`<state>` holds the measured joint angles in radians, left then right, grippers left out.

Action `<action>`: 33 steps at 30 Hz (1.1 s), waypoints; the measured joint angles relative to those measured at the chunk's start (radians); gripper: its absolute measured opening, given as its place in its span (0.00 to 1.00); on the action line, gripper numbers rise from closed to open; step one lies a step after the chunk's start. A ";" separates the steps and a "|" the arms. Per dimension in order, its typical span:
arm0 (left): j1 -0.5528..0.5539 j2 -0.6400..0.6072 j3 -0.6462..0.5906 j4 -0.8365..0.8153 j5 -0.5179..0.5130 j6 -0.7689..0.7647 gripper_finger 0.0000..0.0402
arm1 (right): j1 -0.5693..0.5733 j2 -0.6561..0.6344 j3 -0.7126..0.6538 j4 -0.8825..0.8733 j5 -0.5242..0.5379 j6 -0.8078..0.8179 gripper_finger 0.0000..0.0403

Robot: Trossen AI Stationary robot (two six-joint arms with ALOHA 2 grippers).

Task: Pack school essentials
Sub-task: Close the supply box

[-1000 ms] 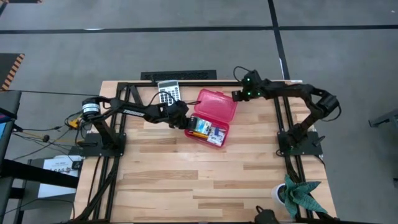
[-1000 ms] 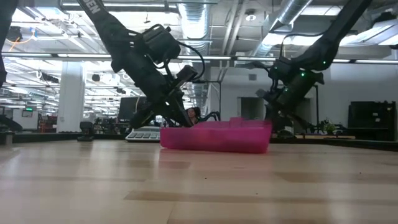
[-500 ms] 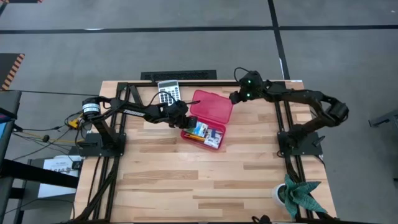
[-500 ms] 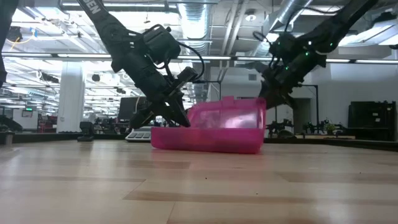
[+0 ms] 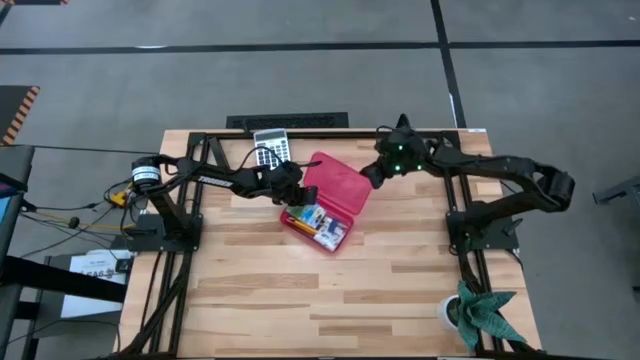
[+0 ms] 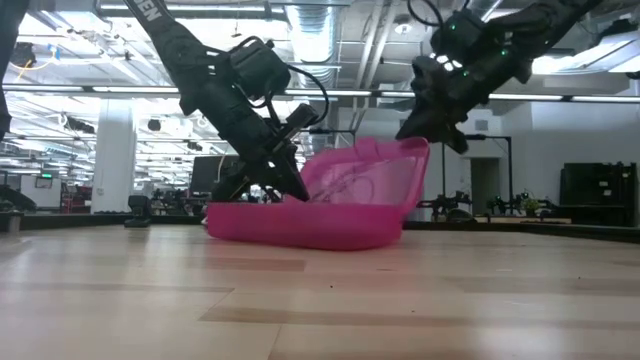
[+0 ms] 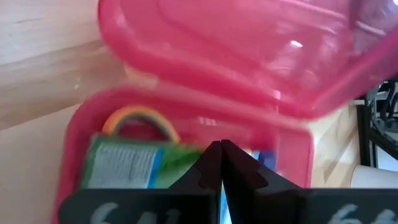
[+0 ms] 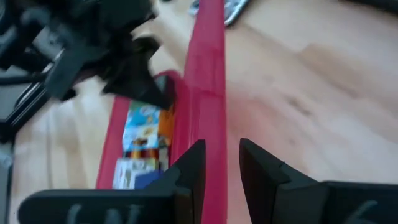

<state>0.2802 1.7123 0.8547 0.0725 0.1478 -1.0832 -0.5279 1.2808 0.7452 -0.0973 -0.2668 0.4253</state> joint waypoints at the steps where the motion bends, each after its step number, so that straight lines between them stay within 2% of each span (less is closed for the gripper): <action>1: 0.000 -0.001 0.000 0.003 -0.003 0.001 0.00 | 0.019 -0.001 0.000 0.001 0.000 0.000 0.25; 8: -0.012 -0.002 0.000 0.009 -0.035 0.002 0.00 | 0.139 -0.001 0.000 0.005 0.003 0.009 0.25; 12: -0.001 -0.057 0.000 -0.020 0.063 0.017 0.00 | 0.183 -0.001 0.000 0.003 0.034 0.011 0.25; 15: 0.008 -0.158 0.000 -0.148 0.101 0.048 0.00 | 0.197 0.000 0.000 -0.006 0.086 0.011 0.25; 19: -0.029 -0.316 0.001 -0.410 -0.015 0.091 0.00 | 0.167 0.000 0.000 -0.071 0.250 0.011 0.25; 22: -0.077 -0.360 -0.013 -0.523 -0.132 0.085 0.00 | 0.127 0.016 0.000 -0.105 0.340 0.008 0.25; 29: -0.180 -0.300 -0.059 -0.546 -0.173 0.043 0.00 | 0.007 0.115 0.000 -0.153 0.348 -0.016 0.25; 33: -0.235 -0.286 -0.059 -0.559 -0.169 0.025 0.00 | -0.026 0.182 0.001 -0.138 0.304 -0.042 0.25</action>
<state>0.0452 1.4265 0.7956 -0.4865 -0.0214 -1.0578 -0.5542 1.4627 0.7459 -0.2351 0.0376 0.3829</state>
